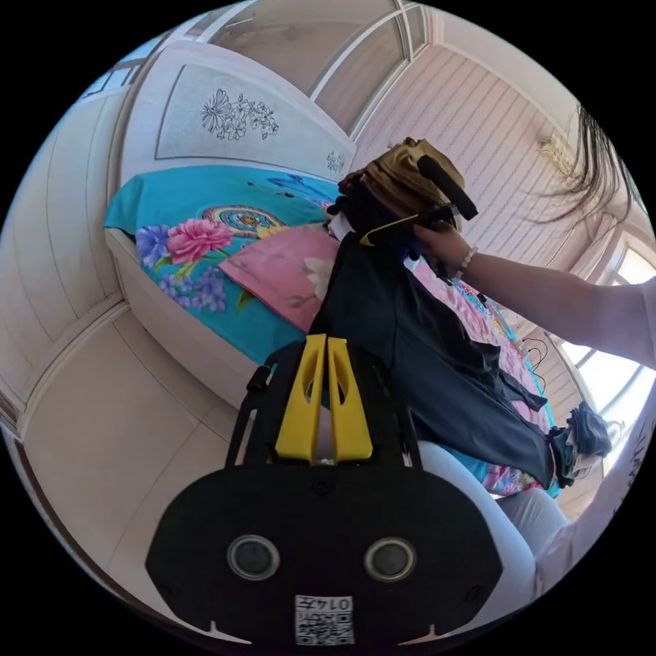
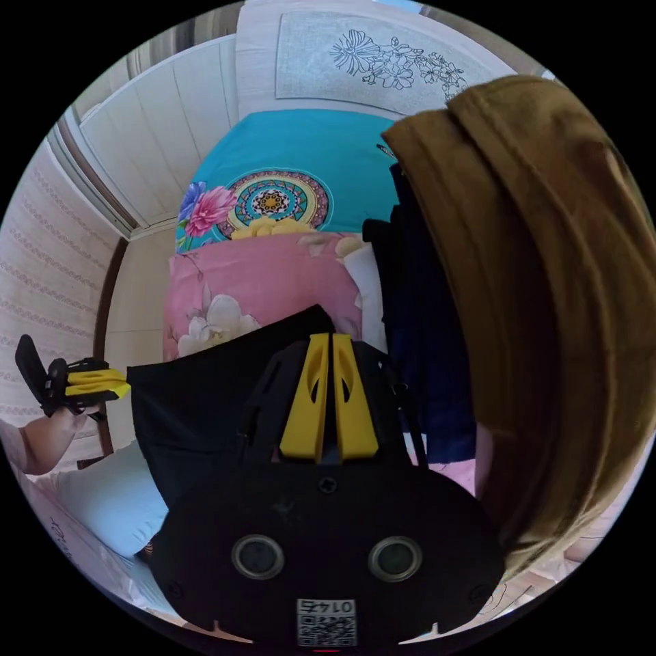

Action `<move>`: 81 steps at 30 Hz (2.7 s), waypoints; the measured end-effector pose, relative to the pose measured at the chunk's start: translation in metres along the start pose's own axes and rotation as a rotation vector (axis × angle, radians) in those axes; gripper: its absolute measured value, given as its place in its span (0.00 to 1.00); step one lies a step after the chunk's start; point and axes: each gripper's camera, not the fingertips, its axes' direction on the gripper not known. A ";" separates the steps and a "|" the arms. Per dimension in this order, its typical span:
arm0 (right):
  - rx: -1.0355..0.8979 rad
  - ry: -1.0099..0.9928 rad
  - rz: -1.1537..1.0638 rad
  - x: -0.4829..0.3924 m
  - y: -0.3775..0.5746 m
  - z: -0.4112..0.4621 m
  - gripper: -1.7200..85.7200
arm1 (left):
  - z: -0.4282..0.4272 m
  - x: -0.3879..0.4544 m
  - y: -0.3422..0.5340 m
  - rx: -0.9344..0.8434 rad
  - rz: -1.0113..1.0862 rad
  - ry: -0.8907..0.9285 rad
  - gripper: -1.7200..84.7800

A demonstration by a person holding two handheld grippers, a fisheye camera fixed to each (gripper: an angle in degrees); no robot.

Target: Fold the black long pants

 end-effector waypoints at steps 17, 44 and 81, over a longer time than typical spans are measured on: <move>0.188 -0.066 0.483 -0.005 0.335 -0.066 0.11 | -0.011 0.099 0.006 -0.075 0.393 -0.198 0.01; 0.582 0.187 1.482 0.027 1.065 -0.015 0.10 | 0.360 0.871 0.221 -0.393 1.555 0.602 0.09; 1.035 -0.029 1.221 0.005 1.310 0.105 0.13 | 0.420 0.998 0.154 -0.527 1.404 1.010 0.01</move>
